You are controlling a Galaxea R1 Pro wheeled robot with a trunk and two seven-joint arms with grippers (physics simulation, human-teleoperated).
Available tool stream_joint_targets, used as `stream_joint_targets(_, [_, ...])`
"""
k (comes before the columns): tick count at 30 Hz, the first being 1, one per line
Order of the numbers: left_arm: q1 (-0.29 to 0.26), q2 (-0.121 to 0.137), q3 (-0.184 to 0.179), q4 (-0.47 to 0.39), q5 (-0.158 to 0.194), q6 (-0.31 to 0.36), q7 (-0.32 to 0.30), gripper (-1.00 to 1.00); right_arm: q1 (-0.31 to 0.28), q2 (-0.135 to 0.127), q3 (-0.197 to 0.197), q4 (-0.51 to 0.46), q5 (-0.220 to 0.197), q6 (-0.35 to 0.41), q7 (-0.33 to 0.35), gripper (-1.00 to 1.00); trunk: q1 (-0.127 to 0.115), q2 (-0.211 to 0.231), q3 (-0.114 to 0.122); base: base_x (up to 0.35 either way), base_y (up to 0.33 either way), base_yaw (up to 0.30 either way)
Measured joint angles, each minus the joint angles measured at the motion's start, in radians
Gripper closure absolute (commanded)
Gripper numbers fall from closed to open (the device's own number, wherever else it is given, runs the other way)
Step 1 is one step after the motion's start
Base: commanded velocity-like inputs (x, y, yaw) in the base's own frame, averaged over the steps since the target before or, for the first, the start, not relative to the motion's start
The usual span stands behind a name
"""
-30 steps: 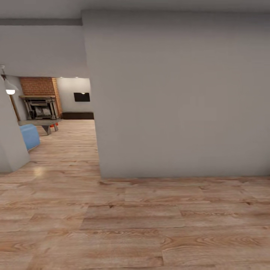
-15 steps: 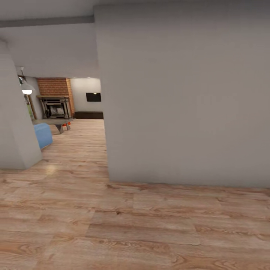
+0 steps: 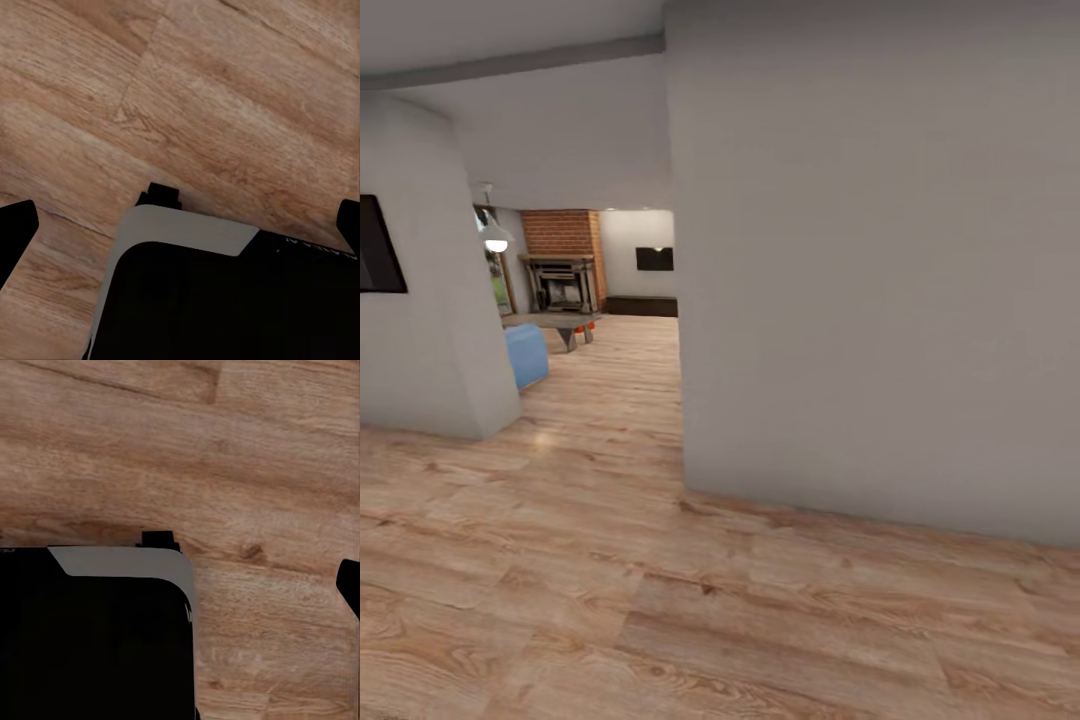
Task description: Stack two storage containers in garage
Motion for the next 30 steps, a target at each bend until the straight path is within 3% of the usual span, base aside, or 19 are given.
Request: stream_joint_targets(30, [0.0,0.001,0.0,0.0,0.0,0.0,0.0,-1.0,0.0,0.0,0.0,0.0,0.0,0.0,0.0,-1.0,0.0,0.0,0.0,0.324,0.0,0.269])
